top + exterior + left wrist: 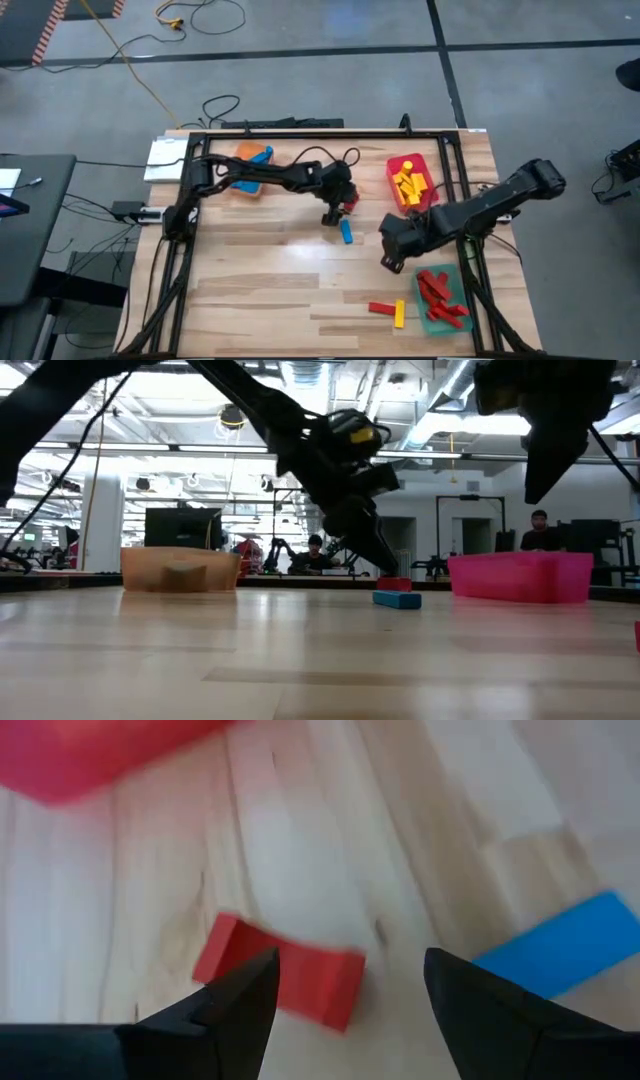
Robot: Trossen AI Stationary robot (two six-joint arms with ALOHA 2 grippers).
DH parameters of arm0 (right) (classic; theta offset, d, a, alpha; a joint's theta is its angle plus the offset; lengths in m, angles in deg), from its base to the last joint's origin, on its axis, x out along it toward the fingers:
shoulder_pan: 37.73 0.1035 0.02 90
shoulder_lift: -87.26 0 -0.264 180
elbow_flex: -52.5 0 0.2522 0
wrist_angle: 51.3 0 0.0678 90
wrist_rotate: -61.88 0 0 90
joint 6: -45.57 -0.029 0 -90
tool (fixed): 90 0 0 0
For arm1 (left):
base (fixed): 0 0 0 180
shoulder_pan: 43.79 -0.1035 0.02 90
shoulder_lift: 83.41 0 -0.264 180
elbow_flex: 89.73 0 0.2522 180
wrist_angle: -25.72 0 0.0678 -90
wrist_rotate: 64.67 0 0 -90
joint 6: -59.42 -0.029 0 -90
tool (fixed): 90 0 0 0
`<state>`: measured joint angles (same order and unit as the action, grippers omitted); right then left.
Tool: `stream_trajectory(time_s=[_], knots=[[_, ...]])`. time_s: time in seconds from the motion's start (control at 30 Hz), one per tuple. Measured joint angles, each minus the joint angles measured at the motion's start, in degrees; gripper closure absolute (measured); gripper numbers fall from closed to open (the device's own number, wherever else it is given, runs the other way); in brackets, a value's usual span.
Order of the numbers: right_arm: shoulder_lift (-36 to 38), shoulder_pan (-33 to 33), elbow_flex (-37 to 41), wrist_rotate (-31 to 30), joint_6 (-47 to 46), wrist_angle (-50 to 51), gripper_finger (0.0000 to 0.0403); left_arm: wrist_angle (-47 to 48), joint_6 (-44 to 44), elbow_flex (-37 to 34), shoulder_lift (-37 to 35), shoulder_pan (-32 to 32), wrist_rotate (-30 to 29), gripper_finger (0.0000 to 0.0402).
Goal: Sort blocks
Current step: Put the red arch block into the green bin
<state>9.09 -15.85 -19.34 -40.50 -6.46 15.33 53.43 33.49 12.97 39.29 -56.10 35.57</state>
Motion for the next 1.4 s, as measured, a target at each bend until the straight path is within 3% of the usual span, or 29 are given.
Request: stream_trajectory(time_s=[0.2,0.73,0.93,1.13,1.4], knots=[[-3.7,2.4,0.0,-0.1,-0.6,-3.4,0.0165,11.1,-3.1,6.7,4.8,-1.2,2.2,0.0183],[-5.5,5.5,0.0,-4.3,-4.8,-5.7,0.0165,10.1,-7.4,7.8,6.0,-0.9,4.7,0.0366],[-5.5,8.0,0.0,-8.1,-7.9,-5.7,0.0165,11.0,-7.3,7.7,5.4,-0.5,5.1,0.0372],[-5.5,12.1,0.0,-19.1,-6.9,-6.8,0.0165,14.1,-5.7,7.5,3.0,-0.2,12.5,0.0369],[-5.5,18.2,0.8,-37.8,5.4,-13.0,0.0165,20.0,-4.2,7.5,-3.2,0.1,24.7,0.0368]])
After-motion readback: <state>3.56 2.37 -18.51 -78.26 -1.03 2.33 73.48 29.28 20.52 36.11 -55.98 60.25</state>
